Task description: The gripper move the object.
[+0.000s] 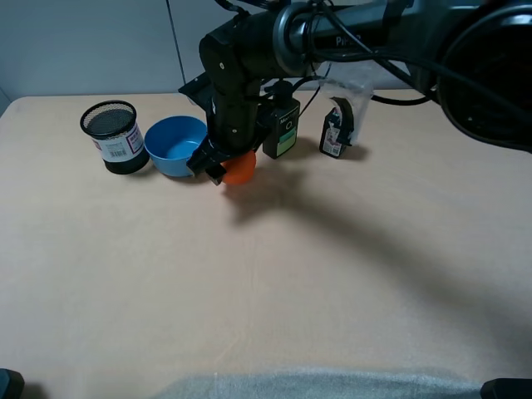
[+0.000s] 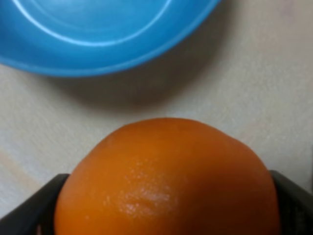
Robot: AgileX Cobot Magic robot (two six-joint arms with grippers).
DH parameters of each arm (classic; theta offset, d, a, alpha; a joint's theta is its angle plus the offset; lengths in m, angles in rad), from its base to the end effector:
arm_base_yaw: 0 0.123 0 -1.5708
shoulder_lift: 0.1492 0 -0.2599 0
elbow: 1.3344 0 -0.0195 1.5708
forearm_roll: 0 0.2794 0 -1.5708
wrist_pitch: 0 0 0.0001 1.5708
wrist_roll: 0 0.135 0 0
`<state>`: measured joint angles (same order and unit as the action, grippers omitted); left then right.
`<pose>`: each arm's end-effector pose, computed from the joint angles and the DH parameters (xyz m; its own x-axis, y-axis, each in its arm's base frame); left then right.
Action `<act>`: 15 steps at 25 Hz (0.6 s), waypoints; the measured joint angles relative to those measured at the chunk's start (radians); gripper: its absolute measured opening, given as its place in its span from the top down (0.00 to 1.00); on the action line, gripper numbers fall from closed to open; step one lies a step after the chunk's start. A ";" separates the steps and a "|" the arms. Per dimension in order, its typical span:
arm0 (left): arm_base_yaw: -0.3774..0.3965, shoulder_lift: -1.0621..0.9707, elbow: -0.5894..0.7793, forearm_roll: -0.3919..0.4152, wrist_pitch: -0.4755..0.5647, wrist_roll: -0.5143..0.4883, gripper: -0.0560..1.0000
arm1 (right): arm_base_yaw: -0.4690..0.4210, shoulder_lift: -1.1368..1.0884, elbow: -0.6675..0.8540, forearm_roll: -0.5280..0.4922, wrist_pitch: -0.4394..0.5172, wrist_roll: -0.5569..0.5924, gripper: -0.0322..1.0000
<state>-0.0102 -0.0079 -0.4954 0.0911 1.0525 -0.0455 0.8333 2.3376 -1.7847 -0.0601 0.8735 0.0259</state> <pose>0.0846 0.0098 0.2715 -0.4441 0.0043 -0.8960 -0.0608 0.9975 0.0348 0.3378 0.3626 0.0420 -0.6450 -0.7288 -0.2298 -0.7405 0.6704 -0.0477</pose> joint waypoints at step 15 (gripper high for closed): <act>0.000 0.000 0.000 0.001 0.000 0.000 0.20 | 0.000 0.024 0.000 0.000 0.018 -0.015 0.43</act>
<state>-0.0102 -0.0079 -0.4954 0.0921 1.0525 -0.0455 0.8333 2.3615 -1.7847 -0.0601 0.8916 0.0106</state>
